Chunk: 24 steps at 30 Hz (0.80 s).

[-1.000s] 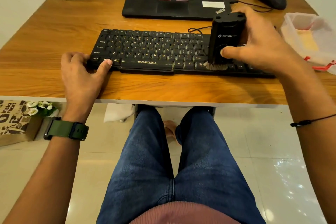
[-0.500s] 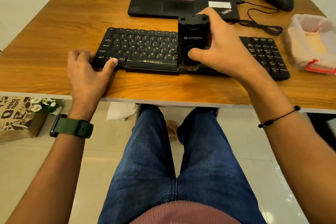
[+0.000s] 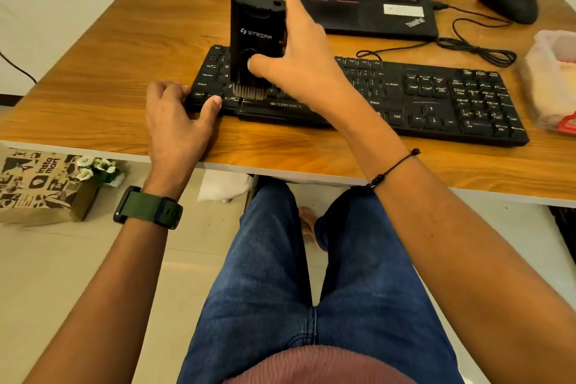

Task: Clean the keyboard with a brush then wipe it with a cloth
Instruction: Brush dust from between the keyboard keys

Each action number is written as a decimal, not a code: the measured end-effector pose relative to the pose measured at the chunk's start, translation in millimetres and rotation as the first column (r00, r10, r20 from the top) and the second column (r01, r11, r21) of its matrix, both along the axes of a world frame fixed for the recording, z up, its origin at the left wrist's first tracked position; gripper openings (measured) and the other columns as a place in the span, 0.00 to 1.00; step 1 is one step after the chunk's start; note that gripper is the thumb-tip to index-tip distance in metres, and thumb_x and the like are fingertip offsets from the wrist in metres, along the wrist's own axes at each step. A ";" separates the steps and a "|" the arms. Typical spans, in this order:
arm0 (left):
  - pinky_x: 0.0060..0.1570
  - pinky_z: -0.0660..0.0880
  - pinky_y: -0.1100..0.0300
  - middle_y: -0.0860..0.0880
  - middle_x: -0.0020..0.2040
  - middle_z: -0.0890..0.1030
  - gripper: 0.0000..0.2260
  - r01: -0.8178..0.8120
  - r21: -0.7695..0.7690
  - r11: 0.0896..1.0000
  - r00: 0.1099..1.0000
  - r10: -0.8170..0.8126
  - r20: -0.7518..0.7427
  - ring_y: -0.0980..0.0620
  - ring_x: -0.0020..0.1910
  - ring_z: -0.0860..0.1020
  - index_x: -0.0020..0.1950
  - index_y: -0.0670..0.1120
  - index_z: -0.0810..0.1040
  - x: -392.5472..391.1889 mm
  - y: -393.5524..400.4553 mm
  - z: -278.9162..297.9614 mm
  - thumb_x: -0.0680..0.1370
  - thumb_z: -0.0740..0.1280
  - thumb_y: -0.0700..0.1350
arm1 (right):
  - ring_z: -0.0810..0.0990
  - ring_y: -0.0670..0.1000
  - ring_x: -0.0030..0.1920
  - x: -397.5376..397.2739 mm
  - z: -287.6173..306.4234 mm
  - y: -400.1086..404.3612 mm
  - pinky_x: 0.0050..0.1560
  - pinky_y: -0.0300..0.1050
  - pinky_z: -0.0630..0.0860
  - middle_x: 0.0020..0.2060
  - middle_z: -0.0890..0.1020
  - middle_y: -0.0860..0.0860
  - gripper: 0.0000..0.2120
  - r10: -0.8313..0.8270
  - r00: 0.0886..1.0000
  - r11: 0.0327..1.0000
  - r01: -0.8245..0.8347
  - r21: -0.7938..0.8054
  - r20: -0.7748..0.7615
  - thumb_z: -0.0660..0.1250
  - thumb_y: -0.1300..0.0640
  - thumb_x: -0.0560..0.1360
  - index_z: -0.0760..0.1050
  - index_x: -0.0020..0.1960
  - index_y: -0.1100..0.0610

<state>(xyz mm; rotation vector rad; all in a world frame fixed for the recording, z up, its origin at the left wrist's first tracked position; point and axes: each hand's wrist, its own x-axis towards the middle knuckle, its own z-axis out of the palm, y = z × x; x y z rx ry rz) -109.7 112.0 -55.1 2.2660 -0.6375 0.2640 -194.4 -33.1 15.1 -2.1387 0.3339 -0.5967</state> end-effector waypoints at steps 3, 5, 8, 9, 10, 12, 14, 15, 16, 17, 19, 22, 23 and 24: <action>0.52 0.61 0.68 0.42 0.62 0.70 0.22 0.001 0.002 1.000 1.000 -0.001 0.003 0.47 0.60 0.69 0.62 0.38 0.72 0.0 0.0 -0.9 0.76 0.66 0.52 | 0.76 0.42 0.43 2.4 -1.9 -0.1 0.37 0.31 0.75 0.43 0.75 0.44 0.22 0.044 0.999 0.999 -0.045 -0.021 -0.017 0.69 0.63 0.69 0.63 0.58 0.55; 0.51 0.61 0.69 0.42 0.62 0.70 0.22 0.000 0.004 1.000 1.000 -0.001 0.006 0.47 0.60 0.69 0.62 0.38 0.72 0.1 -0.5 -1.2 0.76 0.66 0.53 | 0.77 0.45 0.47 1.6 -4.6 -0.5 0.41 0.35 0.77 0.47 0.76 0.48 0.24 0.066 0.996 0.996 -0.069 -0.058 -0.060 0.69 0.62 0.69 0.64 0.61 0.57; 0.51 0.61 0.68 0.42 0.62 0.70 0.22 -0.011 0.008 1.000 1.000 0.011 0.006 0.48 0.60 0.69 0.62 0.38 0.72 0.4 -0.4 -0.6 0.76 0.66 0.53 | 0.76 0.45 0.47 -4.9 -1.5 -5.8 0.40 0.34 0.75 0.48 0.76 0.49 0.26 0.075 0.990 0.990 -0.088 -0.114 -0.121 0.70 0.61 0.69 0.63 0.63 0.58; 0.51 0.61 0.68 0.42 0.63 0.70 0.23 -0.012 0.009 1.000 1.000 0.012 0.006 0.48 0.60 0.69 0.62 0.38 0.72 0.3 -0.3 -0.6 0.76 0.66 0.53 | 0.76 0.44 0.45 -9.6 0.9 -9.1 0.38 0.33 0.74 0.48 0.76 0.49 0.26 0.075 0.987 0.988 -0.093 -0.127 -0.142 0.70 0.61 0.69 0.63 0.63 0.58; 0.51 0.61 0.68 0.42 0.63 0.70 0.23 -0.011 0.010 1.000 1.000 0.011 0.007 0.48 0.60 0.69 0.63 0.38 0.72 0.4 -0.3 -0.3 0.76 0.66 0.53 | 0.76 0.43 0.43 -15.9 3.4 -13.1 0.36 0.32 0.73 0.47 0.75 0.49 0.25 0.071 0.984 0.985 -0.095 -0.144 -0.162 0.70 0.61 0.69 0.63 0.63 0.58; 0.50 0.60 0.69 0.42 0.63 0.70 0.23 -0.011 0.010 1.000 1.000 0.010 0.011 0.48 0.60 0.69 0.63 0.38 0.72 0.1 -0.2 -0.2 0.76 0.66 0.53 | 0.75 0.44 0.42 -31.5 6.4 -23.0 0.37 0.33 0.73 0.47 0.75 0.50 0.25 0.049 0.981 0.978 -0.085 -0.190 -0.189 0.69 0.61 0.69 0.64 0.62 0.59; 0.50 0.60 0.70 0.42 0.63 0.70 0.22 -0.011 0.008 1.000 1.000 0.011 0.012 0.49 0.60 0.69 0.62 0.38 0.72 -0.4 0.1 -0.2 0.76 0.66 0.53 | 0.76 0.49 0.45 -49.1 9.3 -32.6 0.40 0.38 0.73 0.48 0.76 0.52 0.24 0.014 0.979 0.972 -0.061 -0.227 -0.203 0.69 0.61 0.69 0.64 0.62 0.60; 0.49 0.60 0.70 0.42 0.63 0.70 0.22 -0.011 0.008 1.000 1.000 0.011 0.012 0.49 0.60 0.69 0.62 0.38 0.72 -0.6 0.0 -0.2 0.76 0.66 0.53 | 0.76 0.50 0.48 -57.5 11.2 -36.9 0.43 0.41 0.74 0.50 0.77 0.53 0.24 -0.008 0.977 0.970 -0.044 -0.239 -0.214 0.69 0.61 0.69 0.64 0.62 0.60; 0.50 0.60 0.70 0.42 0.63 0.70 0.22 -0.010 0.008 1.000 1.000 0.010 0.011 0.49 0.60 0.69 0.62 0.38 0.72 -0.6 0.0 -0.4 0.76 0.66 0.53 | 0.76 0.49 0.49 -64.9 13.4 -41.1 0.45 0.41 0.74 0.50 0.76 0.52 0.25 -0.034 0.975 0.969 -0.022 -0.248 -0.221 0.70 0.60 0.69 0.64 0.62 0.59; 0.50 0.60 0.70 0.42 0.63 0.70 0.22 -0.007 0.008 1.000 1.000 0.007 0.012 0.49 0.60 0.69 0.62 0.38 0.72 -0.4 -0.2 -0.6 0.76 0.66 0.53 | 0.75 0.48 0.49 -70.8 15.5 -45.3 0.43 0.38 0.74 0.50 0.76 0.50 0.25 -0.063 0.974 0.968 0.007 -0.250 -0.217 0.70 0.60 0.69 0.65 0.62 0.59; 0.50 0.61 0.70 0.42 0.63 0.70 0.22 0.000 0.011 1.000 1.000 0.000 0.015 0.49 0.60 0.69 0.62 0.38 0.72 0.4 -0.1 -1.3 0.76 0.66 0.53 | 0.75 0.44 0.46 -77.6 19.4 -51.1 0.40 0.30 0.72 0.45 0.74 0.45 0.24 -0.111 0.979 0.970 0.068 -0.235 -0.174 0.70 0.61 0.68 0.66 0.61 0.58; 0.51 0.61 0.69 0.42 0.63 0.70 0.22 0.004 0.027 1.000 1.000 -0.004 0.009 0.48 0.60 0.69 0.62 0.38 0.72 1.8 0.5 -2.0 0.76 0.65 0.53 | 0.75 0.43 0.46 -73.8 19.9 -47.9 0.42 0.32 0.72 0.44 0.74 0.42 0.24 -0.100 0.984 0.976 0.068 -0.206 -0.146 0.71 0.61 0.67 0.66 0.60 0.58; 0.51 0.61 0.69 0.42 0.62 0.70 0.21 0.004 0.030 1.000 1.000 -0.005 0.008 0.48 0.60 0.69 0.62 0.38 0.73 2.0 0.5 -1.9 0.76 0.65 0.52 | 0.75 0.45 0.47 -69.1 17.7 -44.2 0.43 0.34 0.73 0.45 0.75 0.44 0.24 -0.080 0.984 0.977 0.046 -0.210 -0.159 0.71 0.61 0.67 0.66 0.60 0.59; 0.51 0.61 0.69 0.41 0.62 0.70 0.20 0.006 0.029 1.000 1.000 -0.006 0.011 0.47 0.60 0.69 0.62 0.38 0.73 2.2 0.2 -2.2 0.77 0.64 0.51 | 0.75 0.46 0.47 -63.2 14.8 -39.1 0.42 0.34 0.73 0.46 0.75 0.46 0.24 -0.058 0.983 0.976 0.019 -0.217 -0.173 0.70 0.61 0.67 0.66 0.60 0.59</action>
